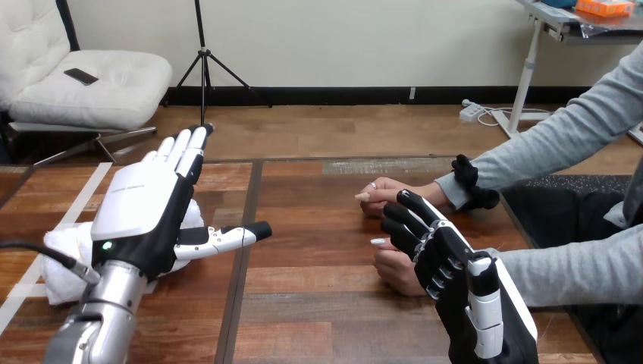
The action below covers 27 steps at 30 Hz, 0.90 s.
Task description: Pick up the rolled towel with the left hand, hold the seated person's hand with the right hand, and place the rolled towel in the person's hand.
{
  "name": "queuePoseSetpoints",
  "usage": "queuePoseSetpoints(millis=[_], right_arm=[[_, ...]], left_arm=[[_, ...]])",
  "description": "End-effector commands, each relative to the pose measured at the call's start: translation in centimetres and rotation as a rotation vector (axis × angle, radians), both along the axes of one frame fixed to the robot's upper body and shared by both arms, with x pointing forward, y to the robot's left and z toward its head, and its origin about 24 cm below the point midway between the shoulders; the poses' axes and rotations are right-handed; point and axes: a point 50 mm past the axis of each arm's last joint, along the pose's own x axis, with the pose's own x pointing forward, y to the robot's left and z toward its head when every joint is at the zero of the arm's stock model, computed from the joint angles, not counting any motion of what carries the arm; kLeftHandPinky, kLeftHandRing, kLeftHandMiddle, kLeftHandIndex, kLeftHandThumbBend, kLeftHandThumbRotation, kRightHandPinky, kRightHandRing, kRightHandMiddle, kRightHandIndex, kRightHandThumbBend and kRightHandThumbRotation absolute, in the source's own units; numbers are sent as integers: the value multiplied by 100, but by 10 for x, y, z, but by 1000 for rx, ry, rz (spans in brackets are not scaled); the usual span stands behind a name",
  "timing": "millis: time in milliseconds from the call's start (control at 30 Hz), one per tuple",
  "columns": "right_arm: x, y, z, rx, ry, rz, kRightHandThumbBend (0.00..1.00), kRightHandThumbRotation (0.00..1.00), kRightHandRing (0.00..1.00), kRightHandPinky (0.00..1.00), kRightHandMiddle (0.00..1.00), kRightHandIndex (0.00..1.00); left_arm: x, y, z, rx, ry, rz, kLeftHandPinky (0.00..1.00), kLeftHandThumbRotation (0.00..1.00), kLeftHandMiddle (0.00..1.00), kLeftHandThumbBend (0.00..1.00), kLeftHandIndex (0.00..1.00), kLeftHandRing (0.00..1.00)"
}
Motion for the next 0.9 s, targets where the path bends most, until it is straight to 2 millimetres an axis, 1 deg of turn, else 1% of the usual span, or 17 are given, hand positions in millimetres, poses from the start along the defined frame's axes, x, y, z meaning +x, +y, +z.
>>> queuePoseSetpoints(millis=[0, 500, 700, 867], right_arm=[[12, 5, 18, 31, -109, -2, 89, 100, 89, 95, 89, 90], [15, 4, 20, 40, -123, -5, 90, 100, 88, 93, 88, 90], [15, 4, 20, 36, -123, -10, 91, 100, 88, 93, 87, 90], [15, 3, 21, 36, -125, -12, 91, 100, 88, 93, 87, 89]], left_arm=[[18, -5, 25, 19, -73, -50, 92, 77, 99, 100, 99, 97], [31, -4, 24, 76, -52, -52, 88, 76, 97, 100, 96, 94], [38, -1, 21, 98, -44, -45, 88, 70, 96, 100, 95, 95], [44, 1, 20, 120, -40, -39, 87, 69, 96, 100, 95, 95]])
